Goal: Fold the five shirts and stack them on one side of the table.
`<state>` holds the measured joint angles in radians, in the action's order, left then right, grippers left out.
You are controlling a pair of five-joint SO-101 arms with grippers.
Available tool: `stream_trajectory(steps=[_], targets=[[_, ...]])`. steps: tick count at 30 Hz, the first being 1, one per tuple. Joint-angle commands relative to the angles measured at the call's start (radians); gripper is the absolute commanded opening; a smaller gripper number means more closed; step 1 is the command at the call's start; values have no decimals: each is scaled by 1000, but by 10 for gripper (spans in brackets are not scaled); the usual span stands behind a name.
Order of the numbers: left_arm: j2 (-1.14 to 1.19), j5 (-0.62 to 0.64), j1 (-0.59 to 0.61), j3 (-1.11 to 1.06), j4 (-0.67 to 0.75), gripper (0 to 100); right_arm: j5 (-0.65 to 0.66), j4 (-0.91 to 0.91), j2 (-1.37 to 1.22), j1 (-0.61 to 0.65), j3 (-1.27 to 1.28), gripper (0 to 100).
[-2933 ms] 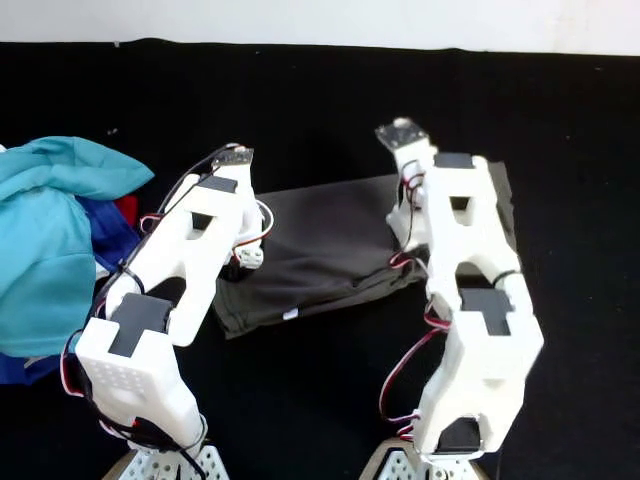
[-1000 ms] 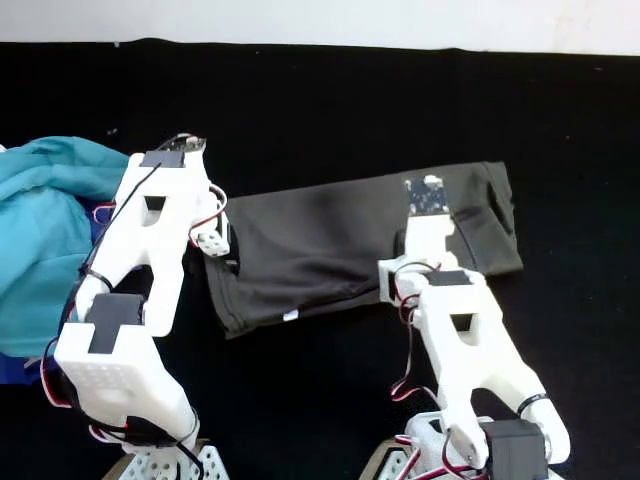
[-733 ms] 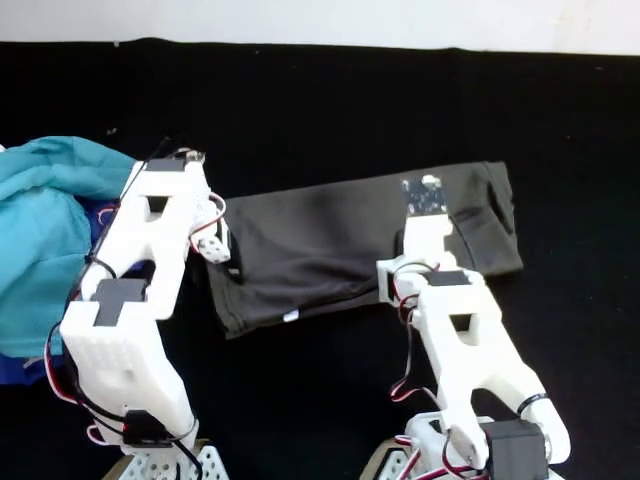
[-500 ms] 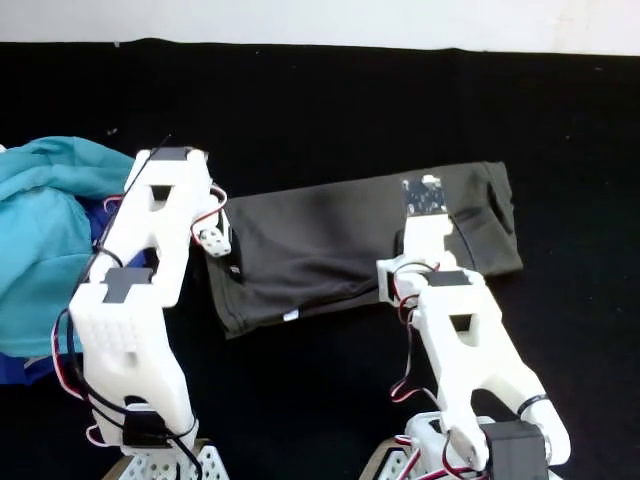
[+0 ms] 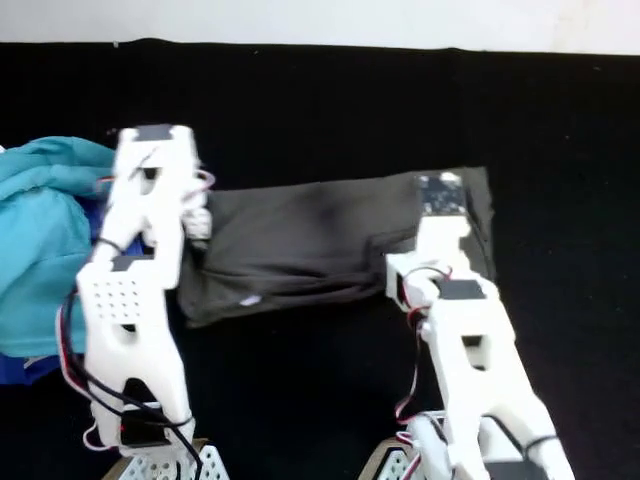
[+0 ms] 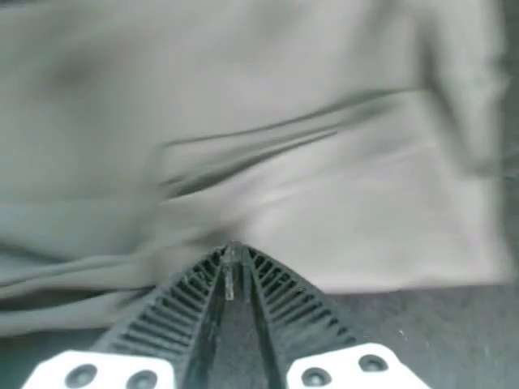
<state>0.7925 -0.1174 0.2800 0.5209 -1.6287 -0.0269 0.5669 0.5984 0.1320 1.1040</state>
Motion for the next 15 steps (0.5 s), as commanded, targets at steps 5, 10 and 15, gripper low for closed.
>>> stream_trajectory(steps=[5,10,15], targets=[[-10,-80,125,223,-140,8,-98,-105,88,-142,64,6],[-85,-77,-4,199,-140,8,-181,-194,-13,-229,62,6],[-262,-80,-252,203,-140,8,-222,-259,-137,-320,35,6]])
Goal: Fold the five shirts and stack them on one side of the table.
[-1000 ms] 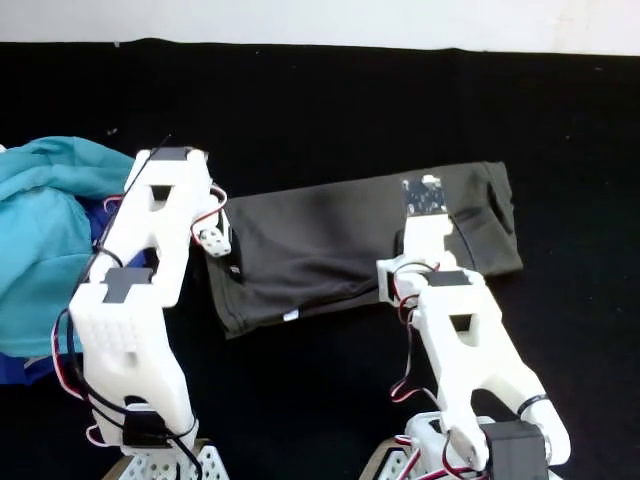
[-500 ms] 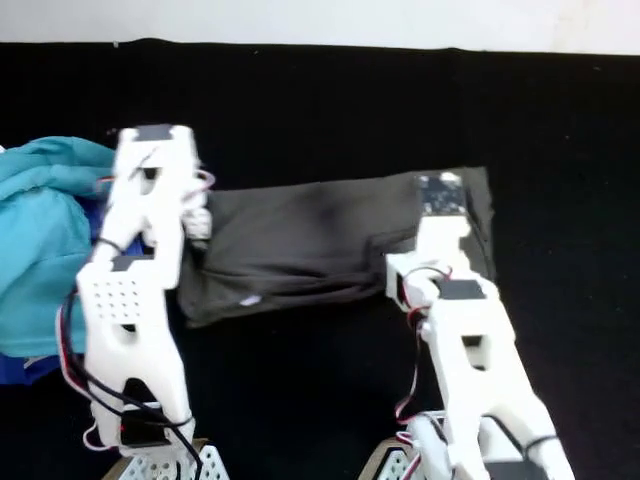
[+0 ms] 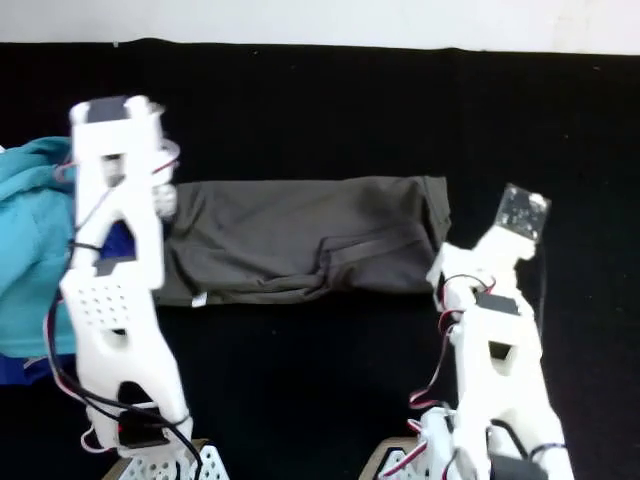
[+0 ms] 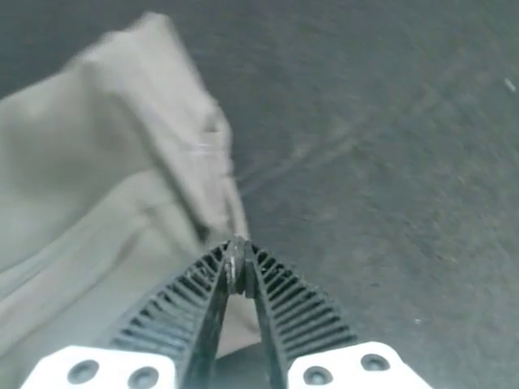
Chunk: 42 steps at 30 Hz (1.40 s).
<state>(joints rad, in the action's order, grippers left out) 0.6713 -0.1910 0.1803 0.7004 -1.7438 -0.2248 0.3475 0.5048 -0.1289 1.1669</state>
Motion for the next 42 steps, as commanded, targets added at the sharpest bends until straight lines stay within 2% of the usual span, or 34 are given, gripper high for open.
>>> stream_trajectory(steps=[1,5,12,16,21,28,33,36,42], targets=[[-168,-6,-208,24,-23,8,-32,-38,-62,-79,-47,6],[-211,-6,-406,24,52,8,-54,-38,-107,-171,-93,6],[-203,-6,-644,24,327,8,-71,-39,-124,-234,-116,6],[-200,-6,-723,19,466,8,-71,-39,-124,-229,-116,6],[-122,-6,-759,24,583,8,-71,-39,-124,-226,-116,6],[-18,-6,-789,25,595,20,-71,-39,-124,-223,-117,6],[22,0,-791,102,588,176,-66,-39,-124,-188,-111,6],[22,21,-786,202,580,223,-64,-39,-124,-177,-110,6],[30,64,-714,430,397,211,-64,-39,-124,-179,-110,6]])
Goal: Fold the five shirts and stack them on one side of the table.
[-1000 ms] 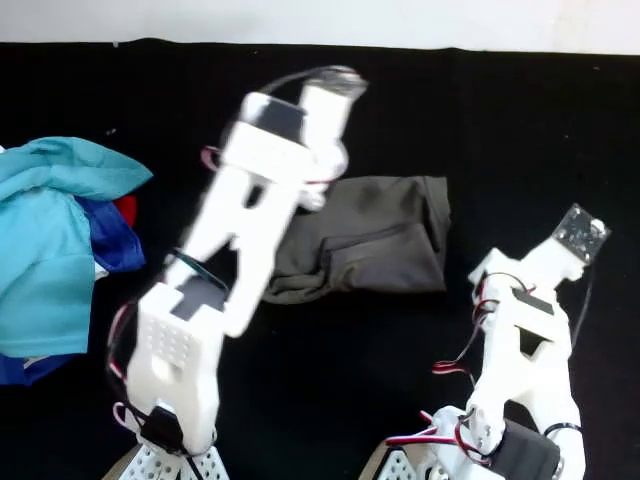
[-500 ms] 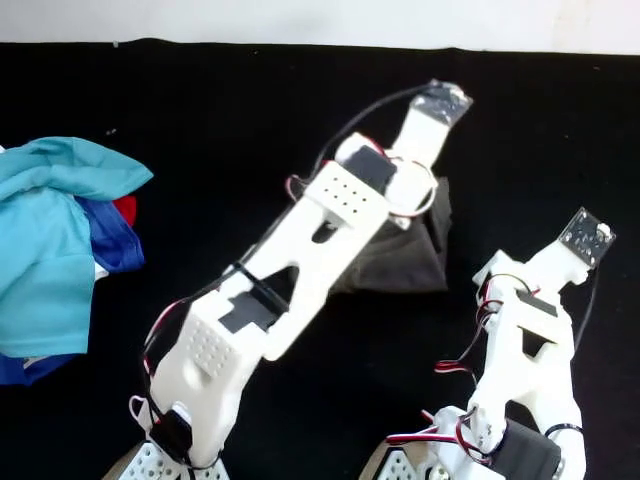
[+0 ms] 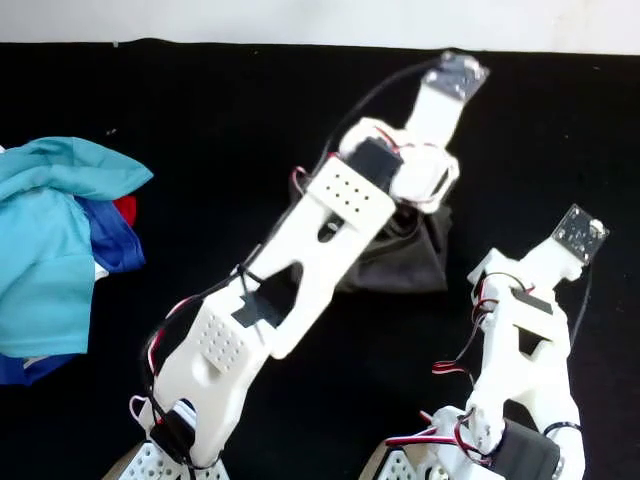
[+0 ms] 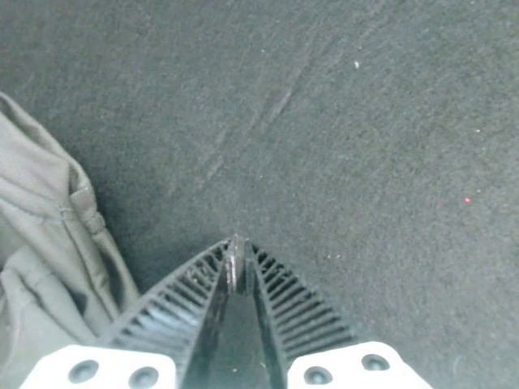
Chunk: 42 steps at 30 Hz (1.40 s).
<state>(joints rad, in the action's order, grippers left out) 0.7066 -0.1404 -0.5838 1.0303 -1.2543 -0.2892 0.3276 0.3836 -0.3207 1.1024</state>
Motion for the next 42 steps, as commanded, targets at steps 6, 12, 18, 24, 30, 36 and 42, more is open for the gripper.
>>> stream_trajectory(steps=[6,12,18,24,30,36,42], targets=[[35,12,180,-30,-164,29,0,-19,-2,15,-47,6],[200,12,194,-5,-163,8,0,-19,-2,15,-47,6],[298,17,105,110,-227,8,0,-19,-2,15,-47,6],[303,15,-42,346,-463,8,-2,-19,-2,8,-50,6],[251,15,-74,424,-520,8,-6,-19,-2,-24,-53,6],[163,14,-13,424,-520,8,-6,-19,-2,-21,-53,6],[328,14,70,429,-508,8,-6,-19,-2,-19,-53,6]])
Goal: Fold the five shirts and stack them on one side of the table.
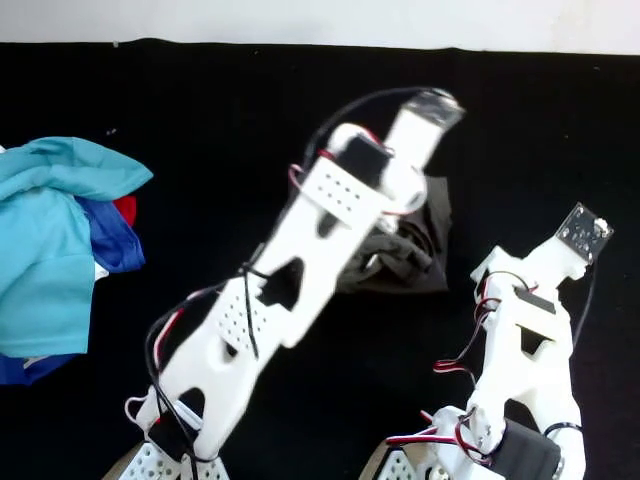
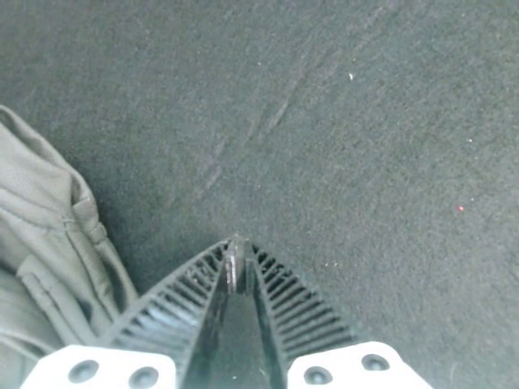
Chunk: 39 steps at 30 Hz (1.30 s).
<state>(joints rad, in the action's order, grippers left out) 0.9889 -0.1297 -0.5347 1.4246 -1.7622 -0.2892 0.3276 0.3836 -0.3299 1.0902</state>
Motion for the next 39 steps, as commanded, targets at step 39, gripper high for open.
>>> stream_trajectory(steps=[39], targets=[[223,6,51,74,212,8,-51,-41,-2,-77,-42,9]])
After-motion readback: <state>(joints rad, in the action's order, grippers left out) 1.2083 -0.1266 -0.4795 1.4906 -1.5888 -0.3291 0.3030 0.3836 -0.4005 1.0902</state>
